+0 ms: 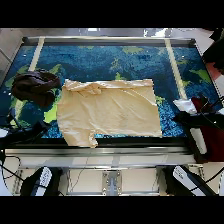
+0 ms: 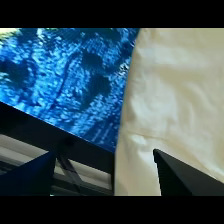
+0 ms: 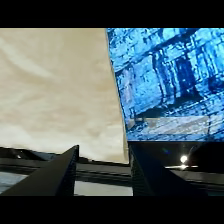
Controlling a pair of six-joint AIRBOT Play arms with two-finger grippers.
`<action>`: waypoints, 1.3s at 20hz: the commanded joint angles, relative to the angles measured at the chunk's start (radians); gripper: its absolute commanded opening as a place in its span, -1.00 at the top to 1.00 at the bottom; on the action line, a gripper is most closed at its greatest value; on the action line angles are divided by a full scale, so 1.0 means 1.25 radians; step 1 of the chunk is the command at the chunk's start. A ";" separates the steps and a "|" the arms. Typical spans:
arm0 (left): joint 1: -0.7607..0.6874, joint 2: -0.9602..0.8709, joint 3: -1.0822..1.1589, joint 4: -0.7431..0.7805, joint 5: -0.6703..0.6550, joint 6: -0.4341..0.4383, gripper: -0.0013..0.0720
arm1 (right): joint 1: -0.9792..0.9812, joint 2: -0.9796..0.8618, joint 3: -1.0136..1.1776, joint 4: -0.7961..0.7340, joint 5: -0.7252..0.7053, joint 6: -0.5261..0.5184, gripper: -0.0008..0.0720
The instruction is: Fold the shirts.
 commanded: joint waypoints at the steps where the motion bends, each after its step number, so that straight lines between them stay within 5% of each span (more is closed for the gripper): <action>1: 0.008 -0.090 -0.037 -0.208 -0.020 0.130 -0.90 | -0.006 0.033 -0.084 0.073 -0.059 -0.008 -0.06; 7: 0.008 -0.311 -0.015 -0.279 0.008 0.220 -0.90 | -0.006 0.037 -0.084 0.138 -0.003 -0.017 -0.06; 14: -0.077 -0.335 -0.006 -0.358 0.081 0.251 -0.77 | -0.005 0.103 -0.068 0.144 0.019 -0.016 -0.06; 16: -0.119 -0.335 -0.005 -0.404 0.083 0.262 -0.42 | -0.006 0.129 -0.053 0.143 0.019 -0.016 -0.06; 17: -0.135 -0.335 -0.006 -0.404 0.083 0.262 -0.06 | -0.006 0.141 -0.044 0.142 0.020 -0.015 -0.06; 18: -0.143 -0.335 -0.006 -0.404 0.083 0.262 0.63 | -0.006 0.153 -0.031 0.139 0.025 -0.013 -0.06; 19: -0.144 -0.334 -0.005 -0.404 0.083 0.262 0.91 | -0.006 0.161 -0.017 0.132 0.031 -0.010 -0.06; 24: -0.143 -0.333 -0.005 -0.404 0.080 0.263 0.92 | -0.009 0.170 -0.005 -0.192 0.040 0.136 -0.06; 26: -0.143 -0.333 -0.005 -0.404 0.080 0.273 0.92 | -0.052 0.163 -0.090 -0.165 0.049 0.172 -0.06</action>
